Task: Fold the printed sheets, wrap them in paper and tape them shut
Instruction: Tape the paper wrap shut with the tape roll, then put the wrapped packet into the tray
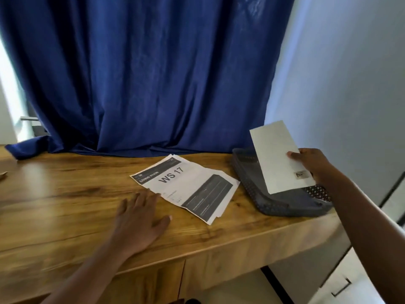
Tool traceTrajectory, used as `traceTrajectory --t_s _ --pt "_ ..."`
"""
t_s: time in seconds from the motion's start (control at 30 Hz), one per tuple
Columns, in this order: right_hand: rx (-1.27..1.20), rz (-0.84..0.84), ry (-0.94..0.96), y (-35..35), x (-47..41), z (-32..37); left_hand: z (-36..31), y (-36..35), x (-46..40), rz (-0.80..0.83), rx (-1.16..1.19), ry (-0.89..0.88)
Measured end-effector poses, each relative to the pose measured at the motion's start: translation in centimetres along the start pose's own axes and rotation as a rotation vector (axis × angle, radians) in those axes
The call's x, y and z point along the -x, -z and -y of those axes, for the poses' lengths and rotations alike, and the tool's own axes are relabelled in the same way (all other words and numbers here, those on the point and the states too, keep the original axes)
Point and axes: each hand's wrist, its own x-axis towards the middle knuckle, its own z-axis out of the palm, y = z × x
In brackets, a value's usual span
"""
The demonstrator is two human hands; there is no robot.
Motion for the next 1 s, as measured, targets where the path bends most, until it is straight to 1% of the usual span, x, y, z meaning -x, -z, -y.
traceTrajectory --t_s 0.1,0.2,0.4,0.53,0.63,0.7,0.77,0.83,0.9,0.93,1.0 --pt "0.129 0.012 -0.130 0.4 -2.9 -2.6 0.2 -0.2 0.0 -0.037 -0.039 -0.024" --pt "0.315 0.104 -0.266 0.2 -4.2 -4.5 0.5 -0.7 -0.2 -0.052 -0.047 -0.031" --pt "0.365 0.302 -0.410 0.1 -5.7 -6.2 0.8 -1.0 -0.3 -0.075 -0.045 -0.045" --pt "0.409 0.314 -0.457 -0.2 -6.1 -6.5 0.7 -0.8 -0.3 -0.077 -0.029 -0.045" --pt "0.480 0.271 -0.441 -0.4 -5.7 -6.3 0.7 -0.8 -0.1 -0.076 -0.030 -0.039" --pt "0.587 0.184 -0.333 -0.5 -5.6 -5.2 0.7 -0.8 -0.1 -0.083 -0.030 -0.032" --pt "0.727 0.090 -0.128 -0.9 -5.5 -3.4 0.7 -0.8 -0.1 -0.080 -0.036 -0.023" --pt "0.706 0.073 0.064 -2.0 -4.6 -1.1 0.6 -0.9 -0.1 -0.074 -0.037 -0.018" --pt "0.602 0.119 0.266 -4.1 -2.1 1.5 0.5 -0.8 -0.1 -0.071 -0.027 -0.018" --pt "0.547 0.174 0.353 -5.3 -0.1 3.1 0.4 -0.7 0.0 -0.069 -0.019 -0.018" --pt "0.459 0.339 0.460 -8.2 4.3 5.5 0.4 -0.6 0.1 -0.068 -0.008 -0.015"
